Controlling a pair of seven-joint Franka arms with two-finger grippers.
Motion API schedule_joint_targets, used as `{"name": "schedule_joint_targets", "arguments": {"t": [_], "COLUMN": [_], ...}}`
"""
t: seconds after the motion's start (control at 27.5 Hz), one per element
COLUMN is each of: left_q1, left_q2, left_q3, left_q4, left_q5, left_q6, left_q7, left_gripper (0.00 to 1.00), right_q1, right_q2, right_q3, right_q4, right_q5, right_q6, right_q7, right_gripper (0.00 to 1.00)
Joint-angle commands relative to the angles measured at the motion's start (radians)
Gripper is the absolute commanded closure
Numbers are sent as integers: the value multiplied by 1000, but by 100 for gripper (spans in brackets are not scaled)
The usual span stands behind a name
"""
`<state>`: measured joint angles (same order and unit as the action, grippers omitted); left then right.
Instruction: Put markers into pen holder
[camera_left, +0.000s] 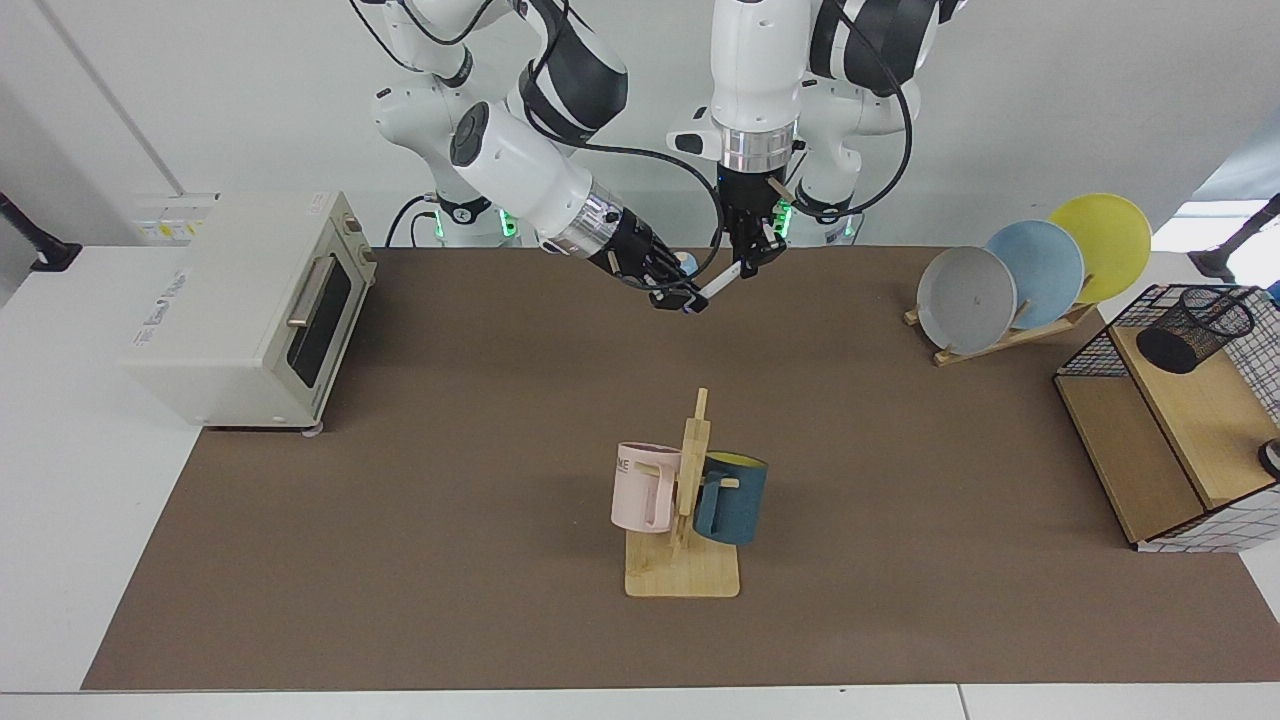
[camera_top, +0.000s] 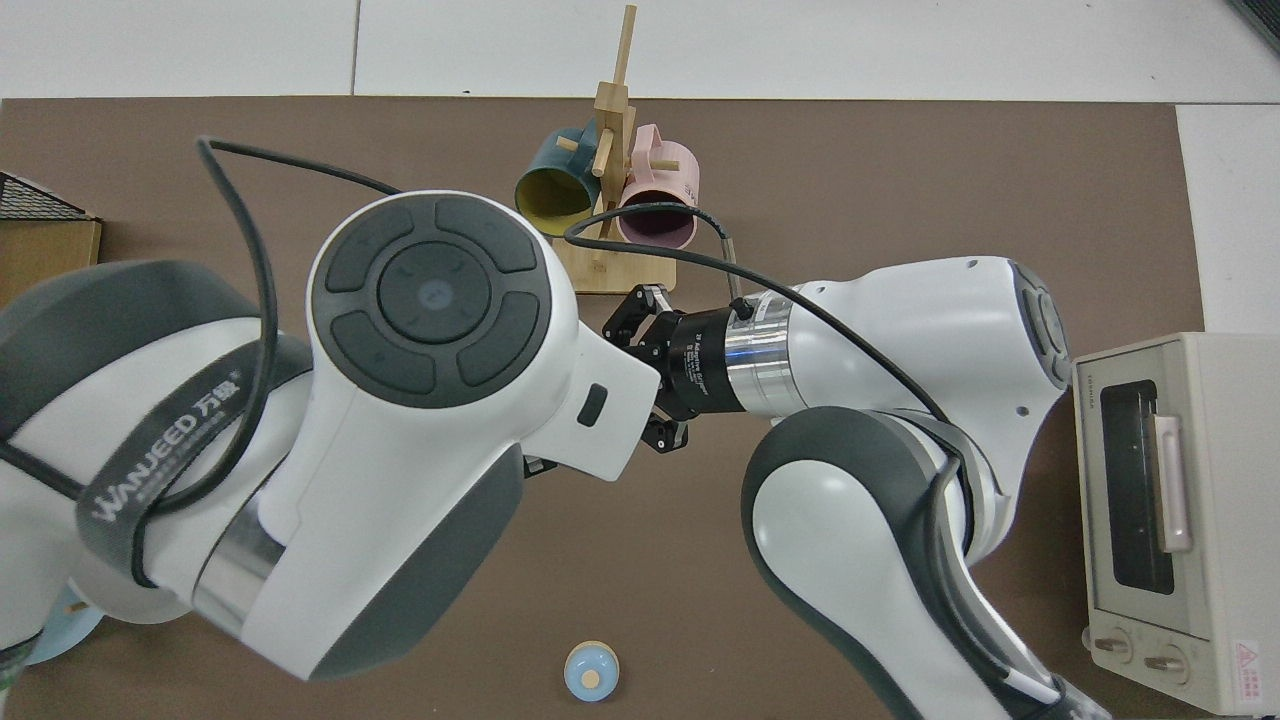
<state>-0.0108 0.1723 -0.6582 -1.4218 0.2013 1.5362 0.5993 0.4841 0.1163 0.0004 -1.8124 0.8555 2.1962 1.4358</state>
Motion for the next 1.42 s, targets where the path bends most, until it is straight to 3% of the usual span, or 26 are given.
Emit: {"name": "schedule_joint_targets", "arguments": {"t": [0.0,0.04,0.11,0.4,0.58,0.8,0.98,1.2,1.38], "left_q1": [9,9,9,11,14,28,25,25,8], "left_q2": [-33,-34,-33,-45,-65,-94,-94,-77,-88], "left_q3": [11,11,11,12,25,87,204,261,402], "left_q4": [-32,-34,-32,-43,-83,-123,-109,-83,-78], "left_q5": [41,43,44,44,40,26,56,227,269], "left_q6": [22,22,19,-11,-34,-57,-108,-107,-110], "left_q7": [-15,-15,-15,-13,-12,-6,36,169,350], "left_gripper": [100,100,100,100,100,100,100,100,100], "right_q1": [-15,-13,-4,-9,-35,-123,-200,-338,-374], "right_q2": [-21,-21,-33,-98,-139,-179,-233,-237,-218], "right_q3": [6,6,3,4,0,-2,-2,-5,-3], "right_q4": [-24,-24,-24,-22,-22,-25,-25,-8,19], "right_q5": [-13,-18,-45,-278,-541,-686,-831,-860,-915], "right_q6": [-13,-13,-13,-93,-294,-467,-510,-503,-489], "right_q7": [2,3,0,-53,-371,-667,-920,-1354,-1485], "right_gripper": [38,0,0,0,0,0,0,0,0]}}
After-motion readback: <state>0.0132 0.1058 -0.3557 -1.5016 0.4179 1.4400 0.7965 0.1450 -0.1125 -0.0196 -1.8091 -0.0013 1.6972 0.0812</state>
